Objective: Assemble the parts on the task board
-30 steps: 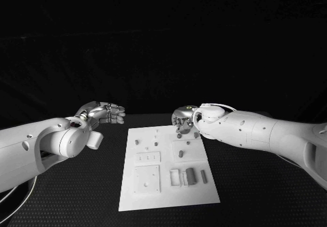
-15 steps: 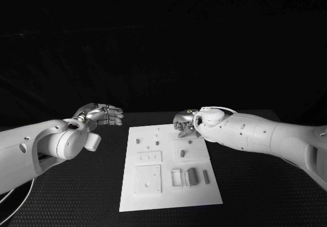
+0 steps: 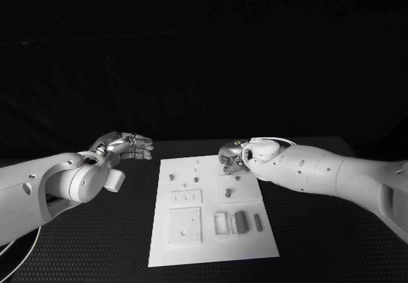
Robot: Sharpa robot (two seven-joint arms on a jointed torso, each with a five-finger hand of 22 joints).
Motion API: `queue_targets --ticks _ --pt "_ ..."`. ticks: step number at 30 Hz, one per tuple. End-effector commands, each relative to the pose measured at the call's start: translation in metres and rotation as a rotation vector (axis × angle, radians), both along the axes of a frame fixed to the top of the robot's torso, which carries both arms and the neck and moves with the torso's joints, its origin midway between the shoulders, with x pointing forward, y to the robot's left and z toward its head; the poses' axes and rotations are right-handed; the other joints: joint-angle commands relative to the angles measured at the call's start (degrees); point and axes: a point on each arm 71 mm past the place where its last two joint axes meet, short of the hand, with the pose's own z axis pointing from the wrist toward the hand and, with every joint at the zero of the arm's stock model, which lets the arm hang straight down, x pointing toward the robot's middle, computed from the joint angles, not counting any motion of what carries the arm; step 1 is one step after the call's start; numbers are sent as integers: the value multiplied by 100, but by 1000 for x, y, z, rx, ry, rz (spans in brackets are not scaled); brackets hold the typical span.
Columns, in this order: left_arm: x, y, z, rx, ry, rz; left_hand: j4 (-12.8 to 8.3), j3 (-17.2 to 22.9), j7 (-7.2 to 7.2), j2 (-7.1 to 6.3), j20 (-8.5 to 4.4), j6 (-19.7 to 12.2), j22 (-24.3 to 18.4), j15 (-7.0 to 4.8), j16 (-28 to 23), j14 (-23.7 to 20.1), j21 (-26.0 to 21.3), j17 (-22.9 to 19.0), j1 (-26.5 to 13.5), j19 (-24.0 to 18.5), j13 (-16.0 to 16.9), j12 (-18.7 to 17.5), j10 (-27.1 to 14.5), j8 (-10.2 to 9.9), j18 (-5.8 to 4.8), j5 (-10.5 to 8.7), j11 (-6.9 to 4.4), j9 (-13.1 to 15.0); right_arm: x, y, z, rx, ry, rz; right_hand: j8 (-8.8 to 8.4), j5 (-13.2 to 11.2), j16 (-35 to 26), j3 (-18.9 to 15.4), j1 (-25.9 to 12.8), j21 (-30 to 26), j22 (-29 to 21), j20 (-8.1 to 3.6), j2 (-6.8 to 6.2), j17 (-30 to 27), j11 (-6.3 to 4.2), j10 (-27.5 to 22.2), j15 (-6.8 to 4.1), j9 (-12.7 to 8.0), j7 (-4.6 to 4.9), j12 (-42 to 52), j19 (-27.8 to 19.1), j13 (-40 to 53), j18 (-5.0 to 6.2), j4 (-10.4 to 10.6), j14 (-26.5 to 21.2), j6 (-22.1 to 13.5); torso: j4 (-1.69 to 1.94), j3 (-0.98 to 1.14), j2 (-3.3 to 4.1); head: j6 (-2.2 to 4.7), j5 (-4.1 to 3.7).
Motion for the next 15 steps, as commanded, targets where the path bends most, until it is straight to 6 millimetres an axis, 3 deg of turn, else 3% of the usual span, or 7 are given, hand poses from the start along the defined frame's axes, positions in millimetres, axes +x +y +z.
queue_targets --ticks 1,8,13,15 --pt "0 -2 2 -7 -12 -20 3 -37 29 -36 -14 7 8 30 -28 -27 -20 7 -29 -14 9 -40 10 -21 -47 -37 33 -4 0 -1 0 -34 -3 -2 -18 14 38 34 9 46 143 -17 -38 17 26 -77 -10 -5 -24 -1 21 10 81 -1 25 -14 7 2 29 9 -14" --pt "1 -1 2 -6 -12 -18 3 -37 29 -35 -14 6 9 30 -30 -29 -22 9 -33 -14 13 -45 9 -23 -47 -37 34 -4 -1 -3 -4 -53 20 -3 41 14 112 75 102 140 144 -49 32 95 3 -41 -32 9 -31 25 42 21 81 -24 46 112 12 8 66 23 -37" --pt "1 -1 2 -6 -12 -18 4 -37 30 -33 -13 6 10 31 -32 -29 -24 11 -35 -15 17 -49 9 -25 -47 -37 34 -4 -2 -3 -5 -64 24 0 123 17 196 103 228 266 145 -81 107 176 -68 156 -101 32 -84 103 74 47 81 -30 100 303 14 8 86 32 -64" --pt "1 -1 2 -6 -12 -19 4 -37 30 -32 -13 6 10 31 -33 -30 -25 12 -35 -15 18 -50 10 -26 -47 -37 35 -3 -2 -4 -6 -67 25 1 140 38 216 258 313 305 139 -89 74 197 -90 225 -121 32 -106 120 83 49 80 4 119 367 17 8 91 40 -66"
